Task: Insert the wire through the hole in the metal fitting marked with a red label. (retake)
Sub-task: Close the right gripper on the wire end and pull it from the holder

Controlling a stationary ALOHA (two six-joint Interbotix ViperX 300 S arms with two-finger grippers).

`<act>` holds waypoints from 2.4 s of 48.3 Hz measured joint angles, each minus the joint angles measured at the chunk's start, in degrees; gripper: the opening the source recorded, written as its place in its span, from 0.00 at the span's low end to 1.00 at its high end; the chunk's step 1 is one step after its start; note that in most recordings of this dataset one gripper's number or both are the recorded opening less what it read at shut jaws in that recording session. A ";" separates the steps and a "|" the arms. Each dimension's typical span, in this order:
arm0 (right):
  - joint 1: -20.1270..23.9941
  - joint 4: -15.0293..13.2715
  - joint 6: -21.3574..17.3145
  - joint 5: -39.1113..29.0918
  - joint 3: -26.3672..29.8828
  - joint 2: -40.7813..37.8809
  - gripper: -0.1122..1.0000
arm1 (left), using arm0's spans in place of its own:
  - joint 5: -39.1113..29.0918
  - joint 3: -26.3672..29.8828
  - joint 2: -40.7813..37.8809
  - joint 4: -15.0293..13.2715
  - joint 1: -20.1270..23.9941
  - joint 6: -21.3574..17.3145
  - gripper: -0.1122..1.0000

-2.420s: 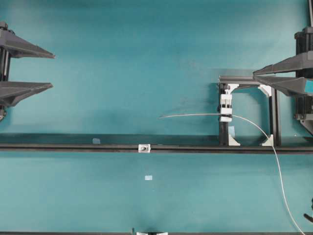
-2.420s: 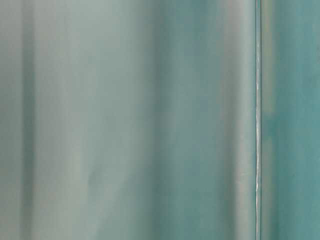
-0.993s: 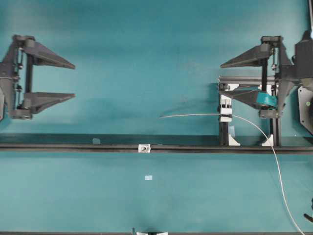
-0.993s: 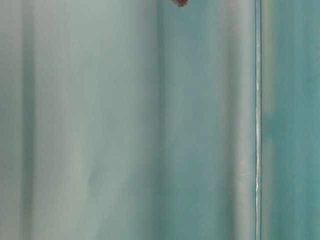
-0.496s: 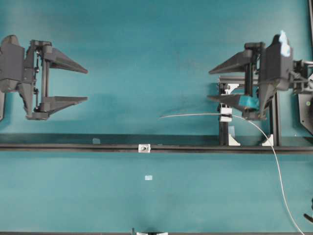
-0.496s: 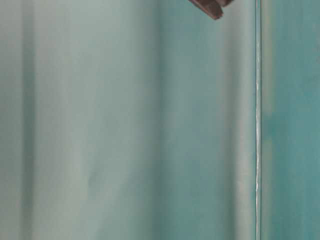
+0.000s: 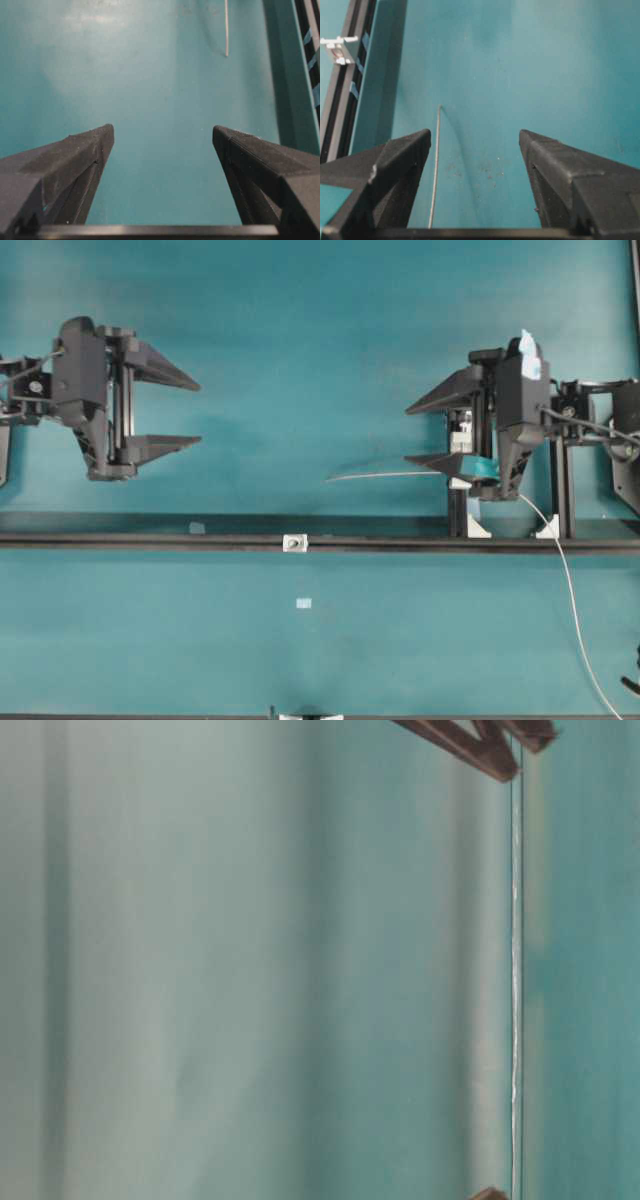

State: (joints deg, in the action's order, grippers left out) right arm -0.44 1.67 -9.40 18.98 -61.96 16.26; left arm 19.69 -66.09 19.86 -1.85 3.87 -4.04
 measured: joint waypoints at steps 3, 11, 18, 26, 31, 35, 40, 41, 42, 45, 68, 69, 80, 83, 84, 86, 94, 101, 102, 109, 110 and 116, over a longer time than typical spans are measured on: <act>0.00 0.00 0.00 0.00 0.35 -1.23 0.83 | 0.09 0.26 -0.88 0.00 0.00 0.00 0.71; 0.09 0.00 0.00 0.09 1.14 -3.69 0.83 | 1.23 0.79 -3.16 0.00 0.00 0.09 0.71; 0.70 0.00 0.00 0.09 1.93 -5.63 0.83 | 2.81 1.05 -4.31 0.00 -0.09 0.18 0.71; 1.76 0.00 0.09 0.09 3.25 -7.91 0.83 | 3.96 1.14 -5.54 0.00 -0.35 0.18 0.71; 2.02 0.00 0.00 0.09 3.96 -9.40 0.83 | 4.39 1.23 -6.15 0.00 -0.44 0.26 0.71; 2.02 0.00 0.00 0.09 4.39 -10.90 0.83 | 4.48 1.23 -6.59 0.00 -0.53 0.26 0.71; 2.02 0.00 -0.09 0.35 4.92 -12.57 0.83 | 4.57 1.32 -6.68 0.00 -0.79 0.26 0.71; 2.02 0.00 -0.09 0.44 5.01 -12.92 0.83 | 4.57 1.41 -6.59 0.00 -0.97 0.26 0.71; 2.02 0.00 0.00 0.53 5.10 -13.27 0.83 | 4.57 1.41 -6.68 0.00 -1.05 0.26 0.71; 2.02 0.00 -0.09 0.88 5.45 -14.06 0.83 | 4.48 1.41 -6.68 0.00 -1.14 0.26 0.71; 2.02 0.79 -0.62 2.46 6.86 -18.28 0.82 | 4.57 1.49 -6.77 0.00 -1.49 0.35 0.70; 2.02 0.79 -0.62 2.46 6.94 -18.37 0.82 | 4.57 1.41 -6.68 -0.09 -1.49 0.35 0.70; 2.02 0.97 -0.88 3.52 7.65 -19.86 0.82 | 4.57 1.49 -6.77 -0.09 -1.49 0.35 0.70; 2.02 0.97 -1.23 3.69 8.00 -20.39 0.82 | 4.57 1.49 -6.77 -0.09 -1.58 0.35 0.70; 2.02 0.88 -1.41 3.69 8.00 -20.57 0.82 | 4.57 1.41 -6.77 -0.09 -1.49 0.35 0.70; 2.02 0.88 -1.67 3.78 8.17 -21.01 0.82 | 4.57 1.41 -6.68 -0.09 -1.49 0.35 0.70; 1.41 0.97 -2.64 3.78 8.70 -22.06 0.82 | 4.57 1.41 -6.68 0.00 -1.58 0.35 0.70; 1.32 0.97 -2.81 3.78 8.88 -22.15 0.82 | 4.57 1.49 -6.77 -0.09 -1.49 0.35 0.70; 1.23 0.97 -2.72 3.87 8.88 -22.15 0.82 | 4.57 1.41 -6.77 -0.09 -1.49 0.35 0.70; 1.23 0.97 -2.72 4.04 8.88 -22.15 0.82 | 4.57 1.49 -6.77 -0.09 -1.49 0.35 0.70; 1.23 0.97 -2.81 4.13 8.88 -22.15 0.82 | 4.57 1.41 -6.77 0.00 -1.49 0.35 0.70; 1.23 0.97 -2.81 4.31 8.88 -22.15 0.76 | 4.57 1.49 -6.77 0.00 -1.58 0.35 0.70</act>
State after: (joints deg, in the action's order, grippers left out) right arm 0.79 2.64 -12.22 23.29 -53.09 -5.89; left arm 24.26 -64.60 13.10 -1.85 2.29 -3.69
